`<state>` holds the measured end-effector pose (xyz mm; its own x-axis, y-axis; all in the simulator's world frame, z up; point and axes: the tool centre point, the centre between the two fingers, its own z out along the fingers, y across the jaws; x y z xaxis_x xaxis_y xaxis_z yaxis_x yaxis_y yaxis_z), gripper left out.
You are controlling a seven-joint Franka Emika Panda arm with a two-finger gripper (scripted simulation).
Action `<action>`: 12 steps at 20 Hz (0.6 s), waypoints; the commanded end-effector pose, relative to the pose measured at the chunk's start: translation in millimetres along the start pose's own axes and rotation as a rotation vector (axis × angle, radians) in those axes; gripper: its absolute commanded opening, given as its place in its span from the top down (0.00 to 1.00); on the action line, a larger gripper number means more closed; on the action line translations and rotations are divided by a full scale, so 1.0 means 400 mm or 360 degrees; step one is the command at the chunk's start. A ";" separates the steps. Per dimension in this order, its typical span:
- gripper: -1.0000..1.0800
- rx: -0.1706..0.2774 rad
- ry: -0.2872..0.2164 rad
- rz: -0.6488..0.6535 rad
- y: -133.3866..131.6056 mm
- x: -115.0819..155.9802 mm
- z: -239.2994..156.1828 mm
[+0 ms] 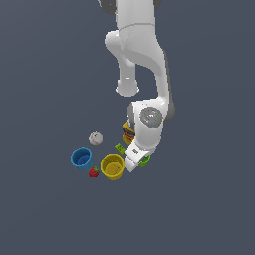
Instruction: Pick up a designated object from a clutter of objects.
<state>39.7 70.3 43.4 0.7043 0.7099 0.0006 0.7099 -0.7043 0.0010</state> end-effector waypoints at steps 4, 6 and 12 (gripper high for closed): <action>1.00 0.0000 0.0000 0.0000 0.000 0.000 0.000; 1.00 0.0000 0.0000 0.0000 0.000 -0.001 -0.002; 1.00 0.0000 0.0000 0.0000 -0.001 -0.016 -0.034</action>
<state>35.7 67.4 52.0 0.7040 0.7102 -0.0010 0.7102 -0.7040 -0.0003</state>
